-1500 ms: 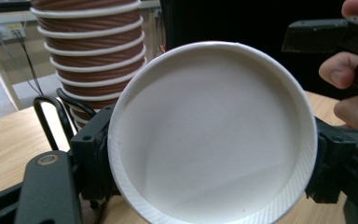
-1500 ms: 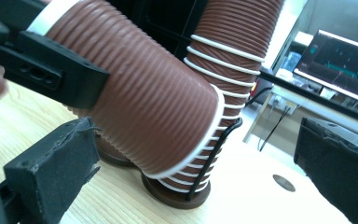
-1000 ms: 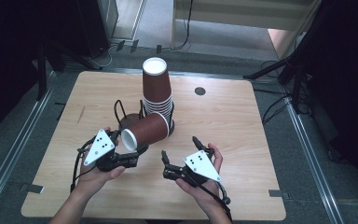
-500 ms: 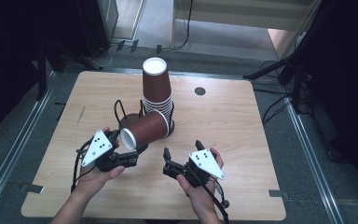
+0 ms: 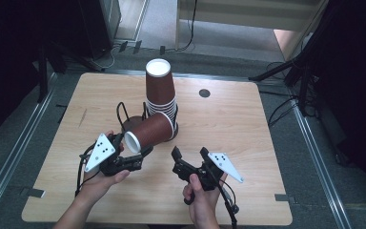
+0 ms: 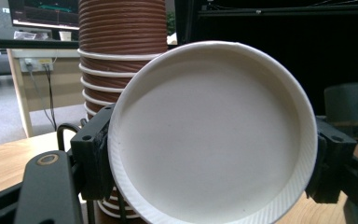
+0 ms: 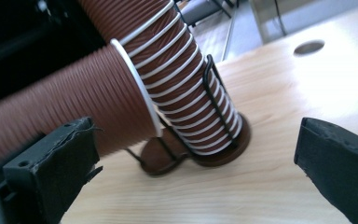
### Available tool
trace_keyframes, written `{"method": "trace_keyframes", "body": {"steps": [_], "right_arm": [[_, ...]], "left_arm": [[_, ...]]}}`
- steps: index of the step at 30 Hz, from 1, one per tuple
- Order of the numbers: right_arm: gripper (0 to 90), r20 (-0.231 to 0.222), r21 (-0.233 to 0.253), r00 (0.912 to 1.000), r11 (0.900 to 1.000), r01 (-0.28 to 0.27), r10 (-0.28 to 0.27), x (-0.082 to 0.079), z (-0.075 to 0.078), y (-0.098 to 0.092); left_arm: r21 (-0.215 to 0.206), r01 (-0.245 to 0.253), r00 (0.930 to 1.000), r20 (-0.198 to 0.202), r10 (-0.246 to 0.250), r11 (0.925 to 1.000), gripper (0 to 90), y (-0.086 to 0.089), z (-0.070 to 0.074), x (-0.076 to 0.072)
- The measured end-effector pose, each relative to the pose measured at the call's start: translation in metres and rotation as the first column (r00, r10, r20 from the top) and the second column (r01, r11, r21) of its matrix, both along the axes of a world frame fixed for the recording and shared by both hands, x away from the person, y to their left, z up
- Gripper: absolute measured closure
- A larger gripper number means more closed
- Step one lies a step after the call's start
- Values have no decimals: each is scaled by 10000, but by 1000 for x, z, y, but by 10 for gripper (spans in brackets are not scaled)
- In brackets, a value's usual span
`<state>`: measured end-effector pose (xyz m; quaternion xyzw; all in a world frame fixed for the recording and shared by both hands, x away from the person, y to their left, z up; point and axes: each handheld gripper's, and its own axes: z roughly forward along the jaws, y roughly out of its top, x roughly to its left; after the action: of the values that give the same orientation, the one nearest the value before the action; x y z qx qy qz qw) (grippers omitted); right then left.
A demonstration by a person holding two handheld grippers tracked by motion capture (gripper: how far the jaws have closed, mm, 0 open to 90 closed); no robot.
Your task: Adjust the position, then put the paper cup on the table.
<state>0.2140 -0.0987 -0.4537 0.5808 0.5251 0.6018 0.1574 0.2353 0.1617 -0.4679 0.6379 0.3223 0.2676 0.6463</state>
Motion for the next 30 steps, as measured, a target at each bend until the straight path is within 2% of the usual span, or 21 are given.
{"method": "trace_keyframes", "body": {"steps": [2,5,7,9,12,13,16,21,24,28,30], "right_arm": [[0,-291,617,9996,9981,72,-54,-1,1,0],[0,-653,1187,9976,9925,291,-214,-2,5,3],[0,-1029,1864,9943,9813,484,-294,-2,8,4],[0,-1218,2296,9918,9711,658,-384,-3,9,5],[0,-1442,2688,9886,9598,810,-431,-3,9,8],[0,-1550,2924,9872,9528,823,-377,-3,9,8],[0,-1654,3212,9853,9423,943,-422,-3,7,9],[0,-1864,3905,9816,9138,1120,-407,-6,7,8],[0,-1889,4129,9811,9031,1180,-418,-6,8,11],[0,-2286,4332,9721,8888,1498,-525,-6,7,17],[0,-2565,4577,9654,8740,1633,-461,-5,5,18]], "left_arm": [[72,5,10000,16,-5,10000,219,-2,0,-1],[66,2,10000,66,-2,10000,219,-5,-1,-1],[-20,-30,10000,64,30,10000,219,-5,-1,-1],[-87,-60,10000,48,60,9999,218,-5,-1,-2],[-27,-69,9999,81,70,10000,219,-6,-2,-2],[-35,-62,9999,97,63,10000,219,-6,-2,-2],[-57,-62,9999,110,63,10000,219,-6,-2,-2],[-13,-68,9999,122,68,10000,219,-9,-3,-3],[34,22,9999,137,-22,10000,219,-12,-4,-4],[23,105,9998,163,-106,9999,220,-16,-5,-5],[22,143,9997,184,-143,9999,220,-18,-7,-5]]}}
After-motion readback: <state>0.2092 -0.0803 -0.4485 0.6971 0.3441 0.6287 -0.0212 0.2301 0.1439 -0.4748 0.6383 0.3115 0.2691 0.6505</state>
